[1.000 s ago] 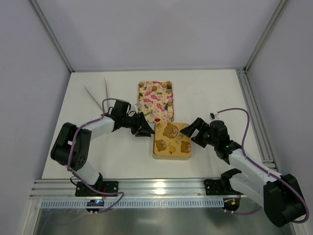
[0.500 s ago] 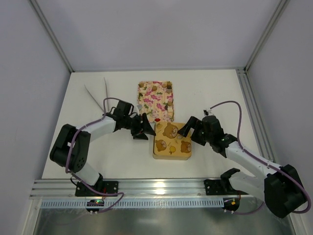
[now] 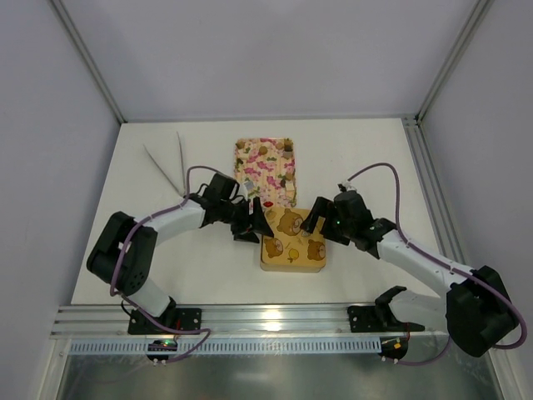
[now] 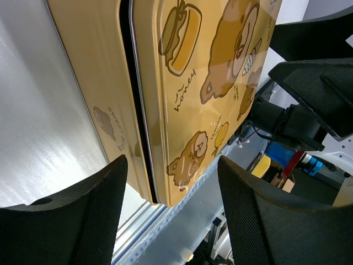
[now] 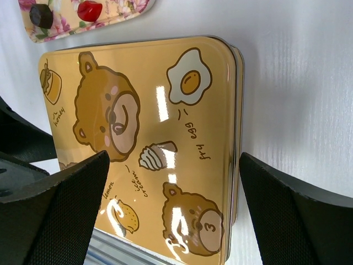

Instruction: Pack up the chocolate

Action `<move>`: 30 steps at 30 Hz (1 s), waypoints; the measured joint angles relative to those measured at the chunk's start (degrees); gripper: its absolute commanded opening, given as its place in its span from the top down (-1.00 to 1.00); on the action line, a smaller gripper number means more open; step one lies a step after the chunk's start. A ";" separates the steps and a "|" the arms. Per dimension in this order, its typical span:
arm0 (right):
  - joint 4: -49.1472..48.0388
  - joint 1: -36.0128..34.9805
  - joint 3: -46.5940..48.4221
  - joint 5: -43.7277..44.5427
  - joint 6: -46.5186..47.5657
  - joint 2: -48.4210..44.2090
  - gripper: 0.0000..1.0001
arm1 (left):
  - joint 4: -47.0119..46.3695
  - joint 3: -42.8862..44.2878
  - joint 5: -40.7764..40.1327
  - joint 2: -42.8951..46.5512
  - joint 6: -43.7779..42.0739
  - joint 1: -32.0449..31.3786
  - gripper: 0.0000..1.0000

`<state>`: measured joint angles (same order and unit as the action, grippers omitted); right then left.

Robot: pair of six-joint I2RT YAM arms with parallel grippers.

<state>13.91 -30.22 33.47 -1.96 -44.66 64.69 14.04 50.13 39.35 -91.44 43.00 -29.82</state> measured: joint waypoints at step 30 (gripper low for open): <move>2.78 -3.61 5.64 3.98 2.64 8.17 -1.00 | 0.59 -0.81 -5.07 -0.74 3.06 -3.43 -0.06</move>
<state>16.69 -33.82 39.11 2.02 -42.02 72.86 14.63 49.32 34.28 -92.18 46.06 -33.26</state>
